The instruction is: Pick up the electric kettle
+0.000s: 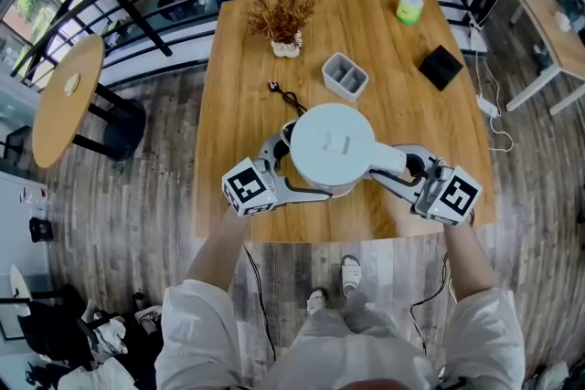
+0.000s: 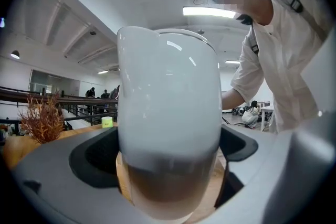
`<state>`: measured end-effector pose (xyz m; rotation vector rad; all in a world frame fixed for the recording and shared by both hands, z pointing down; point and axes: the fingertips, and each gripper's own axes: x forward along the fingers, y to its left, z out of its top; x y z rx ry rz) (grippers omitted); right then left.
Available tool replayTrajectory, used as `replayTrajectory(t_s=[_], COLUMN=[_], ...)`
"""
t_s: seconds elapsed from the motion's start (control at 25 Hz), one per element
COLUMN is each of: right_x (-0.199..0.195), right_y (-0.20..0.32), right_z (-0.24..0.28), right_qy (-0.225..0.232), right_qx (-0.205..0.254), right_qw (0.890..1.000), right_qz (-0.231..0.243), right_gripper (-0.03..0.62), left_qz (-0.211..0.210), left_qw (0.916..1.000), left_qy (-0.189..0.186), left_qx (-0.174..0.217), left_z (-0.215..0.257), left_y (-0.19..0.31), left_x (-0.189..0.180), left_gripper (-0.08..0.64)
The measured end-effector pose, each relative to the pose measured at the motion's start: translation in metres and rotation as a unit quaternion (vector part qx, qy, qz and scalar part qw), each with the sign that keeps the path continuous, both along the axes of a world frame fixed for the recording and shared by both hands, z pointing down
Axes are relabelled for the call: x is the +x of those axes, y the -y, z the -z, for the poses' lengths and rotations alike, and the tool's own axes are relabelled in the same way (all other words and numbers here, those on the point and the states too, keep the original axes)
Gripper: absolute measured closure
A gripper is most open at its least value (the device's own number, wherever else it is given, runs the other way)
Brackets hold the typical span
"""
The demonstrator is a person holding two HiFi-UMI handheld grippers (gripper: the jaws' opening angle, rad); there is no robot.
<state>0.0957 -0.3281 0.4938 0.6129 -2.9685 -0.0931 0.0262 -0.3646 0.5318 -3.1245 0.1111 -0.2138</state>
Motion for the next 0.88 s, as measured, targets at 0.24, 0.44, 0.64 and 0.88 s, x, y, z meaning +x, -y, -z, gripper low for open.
replayTrajectory(t_s=[0.24, 0.44, 0.64, 0.88], right_x=[0.004, 0.008, 0.010, 0.012], right_y=[-0.013, -0.035, -0.055, -0.074], right_z=[0.050, 0.092, 0.126, 0.156], right_qy=[0.010, 0.003, 0.005, 0.008], right_qx=[0.006, 0.018, 0.025, 0.029], right_qw=[1.000, 1.000, 1.000, 0.999], right_qz=[0.004, 0.014, 0.018, 0.026], right_gripper=[0.476, 0.476, 0.476, 0.476], left_qz=[0.008, 0.015, 0.019, 0.025], left_qw=[1.0000, 0.9997, 0.9995, 0.9992], left_qy=[-0.002, -0.008, -0.004, -0.002], left_qx=[0.005, 0.018, 0.025, 0.029], left_z=[0.051, 0.095, 0.130, 0.160], left_y=[-0.014, -0.035, -0.056, -0.075], left_x=[0.003, 0.006, 0.007, 0.008], left_gripper=[-0.023, -0.024, -0.023, -0.023])
